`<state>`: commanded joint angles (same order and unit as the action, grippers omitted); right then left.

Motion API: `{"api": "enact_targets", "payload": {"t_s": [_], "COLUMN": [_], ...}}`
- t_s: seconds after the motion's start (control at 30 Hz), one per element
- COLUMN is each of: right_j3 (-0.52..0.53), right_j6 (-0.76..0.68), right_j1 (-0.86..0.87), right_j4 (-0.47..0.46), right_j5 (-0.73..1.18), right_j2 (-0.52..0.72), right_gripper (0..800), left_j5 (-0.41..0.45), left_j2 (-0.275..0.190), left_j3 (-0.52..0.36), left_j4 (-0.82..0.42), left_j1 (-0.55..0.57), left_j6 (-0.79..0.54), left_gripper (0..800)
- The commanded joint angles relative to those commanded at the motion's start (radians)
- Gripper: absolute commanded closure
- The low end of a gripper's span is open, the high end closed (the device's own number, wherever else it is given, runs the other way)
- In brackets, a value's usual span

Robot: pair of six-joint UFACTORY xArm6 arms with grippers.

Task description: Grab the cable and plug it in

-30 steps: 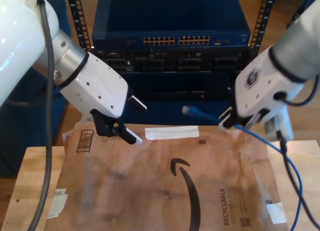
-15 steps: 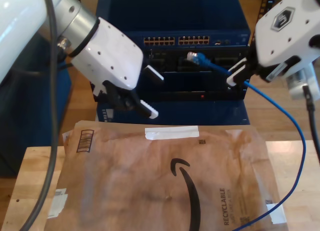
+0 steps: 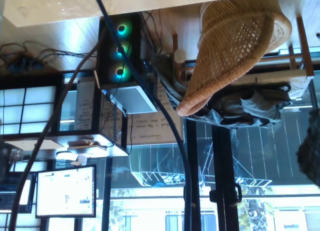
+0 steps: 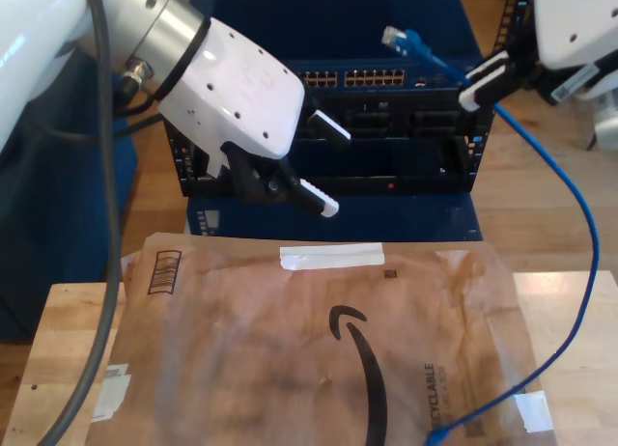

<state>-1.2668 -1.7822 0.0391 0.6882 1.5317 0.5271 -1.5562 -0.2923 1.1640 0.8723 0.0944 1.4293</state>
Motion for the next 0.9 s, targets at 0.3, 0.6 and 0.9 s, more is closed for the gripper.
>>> {"api": "enact_targets", "payload": {"t_s": [0.3,0.6,0.9], "right_j3": [-0.011,-0.008,0.012], "right_j6": [0.0,0.0,0.003], "right_j1": [0.0,0.0,0.0], "right_j4": [-0.003,-0.005,-0.008], "right_j5": [0.011,0.012,0.023], "right_j2": [0.003,0.028,0.049], "right_gripper": [798,798,798], "left_j5": [-0.057,-0.083,-0.12], "left_j2": [0.003,0.003,0.012], "left_j3": [0.118,0.121,0.161], "left_j4": [0.068,0.15,0.195], "left_j1": [-0.003,-0.025,-0.071], "left_j6": [0.003,0.003,0.002], "left_gripper": [1,2,3]}}
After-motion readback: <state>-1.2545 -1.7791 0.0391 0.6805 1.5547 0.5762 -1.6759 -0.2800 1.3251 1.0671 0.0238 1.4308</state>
